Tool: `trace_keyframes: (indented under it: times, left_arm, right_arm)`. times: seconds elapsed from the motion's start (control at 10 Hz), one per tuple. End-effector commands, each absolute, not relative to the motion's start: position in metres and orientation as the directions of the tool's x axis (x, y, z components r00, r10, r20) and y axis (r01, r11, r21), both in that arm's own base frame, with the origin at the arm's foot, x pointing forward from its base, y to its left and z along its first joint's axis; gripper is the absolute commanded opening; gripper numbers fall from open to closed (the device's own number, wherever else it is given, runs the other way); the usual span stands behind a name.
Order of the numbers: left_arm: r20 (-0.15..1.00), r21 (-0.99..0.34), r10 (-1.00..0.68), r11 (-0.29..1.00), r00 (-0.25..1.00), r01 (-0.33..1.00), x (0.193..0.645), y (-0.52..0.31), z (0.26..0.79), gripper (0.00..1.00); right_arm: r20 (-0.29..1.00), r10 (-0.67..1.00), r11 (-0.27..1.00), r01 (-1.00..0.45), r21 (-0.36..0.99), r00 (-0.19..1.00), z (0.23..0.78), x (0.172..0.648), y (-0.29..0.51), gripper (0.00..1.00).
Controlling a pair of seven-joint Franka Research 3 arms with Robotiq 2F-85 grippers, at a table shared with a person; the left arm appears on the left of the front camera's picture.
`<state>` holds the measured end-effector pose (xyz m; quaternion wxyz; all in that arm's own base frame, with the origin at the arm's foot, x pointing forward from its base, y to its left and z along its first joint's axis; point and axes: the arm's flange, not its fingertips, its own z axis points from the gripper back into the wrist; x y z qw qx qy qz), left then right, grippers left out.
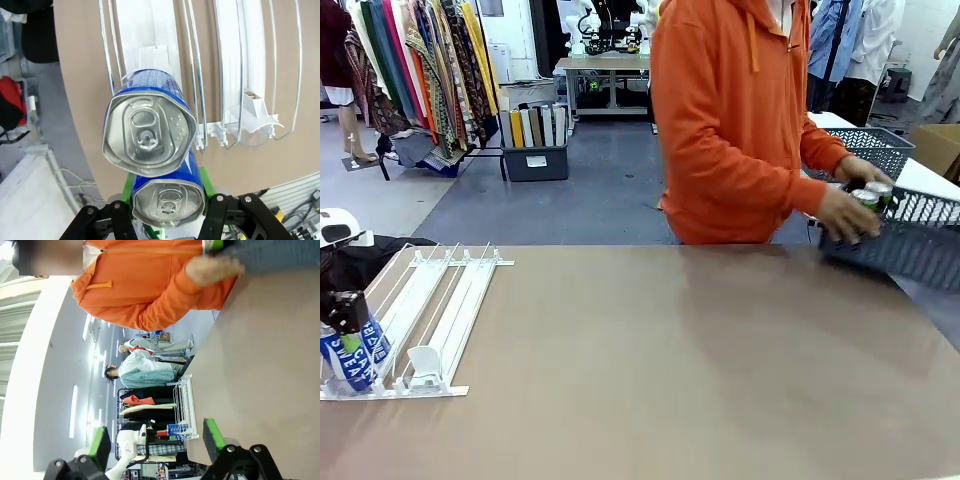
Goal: Retrieve and store the cans from the dispenser.
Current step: Pick up one can from the Automatic Can Dispenser and place it in the middle of the table.
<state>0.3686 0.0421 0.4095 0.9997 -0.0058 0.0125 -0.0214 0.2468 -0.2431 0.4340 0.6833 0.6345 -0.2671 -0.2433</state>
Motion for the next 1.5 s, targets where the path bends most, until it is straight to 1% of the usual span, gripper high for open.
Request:
trace_keyframes:
  times: [0.0,0.2,0.4,0.5,0.6,0.8,0.9,1.0,1.4]
  left_arm:
    - [0.013,0.043,-0.015,0.999,1.0,0.015,0.353,0.038,0.449,0.0]
    - [0.059,0.054,-0.006,0.999,0.998,0.002,0.324,0.035,0.506,0.0]
    - [0.205,0.052,-0.034,0.998,0.978,0.024,0.291,0.032,0.571,0.0]
    - [0.267,0.058,-0.024,0.998,0.963,0.009,0.278,0.033,0.599,0.0]
    - [0.299,0.056,-0.034,0.998,0.954,0.018,0.272,0.033,0.614,0.0]
    - [0.336,0.036,-0.012,0.999,0.942,0.0,0.261,0.039,0.625,0.0]
    - [0.329,0.009,-0.002,1.0,0.944,-0.001,0.263,0.041,0.623,0.0]
    - [0.327,0.039,-0.029,0.999,0.945,0.018,0.256,0.034,0.633,0.0]
    - [0.327,0.039,-0.029,0.999,0.945,0.018,0.256,0.034,0.633,0.0]
  right_arm:
    - [0.067,-0.671,0.075,-0.022,0.997,0.739,0.437,0.248,-0.244,1.0]
    - [0.067,-0.671,0.075,-0.022,0.997,0.739,0.437,0.248,-0.244,1.0]
    - [0.067,-0.671,0.075,-0.022,0.997,0.739,0.437,0.248,-0.244,1.0]
    - [0.067,-0.671,0.075,-0.022,0.997,0.739,0.437,0.248,-0.244,1.0]
    - [0.067,-0.671,0.075,-0.022,0.997,0.739,0.437,0.248,-0.244,1.0]
    - [0.067,-0.671,0.075,-0.022,0.997,0.739,0.437,0.248,-0.244,1.0]
    - [0.067,-0.671,0.075,-0.022,0.997,0.739,0.437,0.248,-0.244,1.0]
    - [0.067,-0.671,0.075,-0.022,0.997,0.739,0.437,0.248,-0.244,1.0]
    - [0.067,-0.671,0.075,-0.022,0.997,0.739,0.437,0.248,-0.244,1.0]
